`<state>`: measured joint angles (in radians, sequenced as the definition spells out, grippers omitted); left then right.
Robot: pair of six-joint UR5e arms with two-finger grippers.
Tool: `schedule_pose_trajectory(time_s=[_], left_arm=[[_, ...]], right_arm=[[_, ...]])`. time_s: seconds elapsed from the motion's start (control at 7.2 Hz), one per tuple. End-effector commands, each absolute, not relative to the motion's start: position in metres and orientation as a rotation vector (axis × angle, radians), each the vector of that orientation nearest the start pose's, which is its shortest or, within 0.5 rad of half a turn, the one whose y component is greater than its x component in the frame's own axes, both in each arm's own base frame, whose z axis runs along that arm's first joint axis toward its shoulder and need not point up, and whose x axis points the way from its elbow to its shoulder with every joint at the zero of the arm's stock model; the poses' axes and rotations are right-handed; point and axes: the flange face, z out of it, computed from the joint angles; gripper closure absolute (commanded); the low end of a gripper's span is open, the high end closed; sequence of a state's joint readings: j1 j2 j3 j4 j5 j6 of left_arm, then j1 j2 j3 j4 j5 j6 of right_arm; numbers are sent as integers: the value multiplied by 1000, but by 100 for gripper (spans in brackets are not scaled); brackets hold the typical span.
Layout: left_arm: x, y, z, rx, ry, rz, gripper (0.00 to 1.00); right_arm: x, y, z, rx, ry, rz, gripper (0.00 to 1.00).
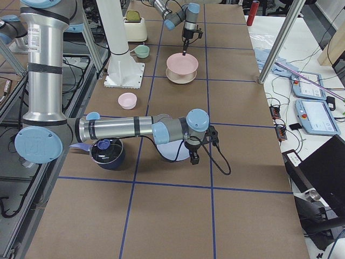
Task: Stack three plates with pink and blue
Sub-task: 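Lift the pink plate with the left gripper and set it on the cream plate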
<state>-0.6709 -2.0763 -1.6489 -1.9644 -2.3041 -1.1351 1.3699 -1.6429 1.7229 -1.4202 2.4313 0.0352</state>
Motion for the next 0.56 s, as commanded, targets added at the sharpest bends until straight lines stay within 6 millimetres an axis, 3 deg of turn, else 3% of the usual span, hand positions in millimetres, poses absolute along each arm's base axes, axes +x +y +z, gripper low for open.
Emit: schedule_pose_trajectory(time_s=[0.0,0.14,0.42], left_arm=[[479,-456,283,-107,1137,131,1],[481,-457,289,-122,1134,113,0],[467,-464,279,-112,1157,78,0]], right_arm=[[-38,-474,596,114,-878,-254,0],[-38,-474,595,113,-880,-255,0],[-78,-477,593,63,-877,-220,0]])
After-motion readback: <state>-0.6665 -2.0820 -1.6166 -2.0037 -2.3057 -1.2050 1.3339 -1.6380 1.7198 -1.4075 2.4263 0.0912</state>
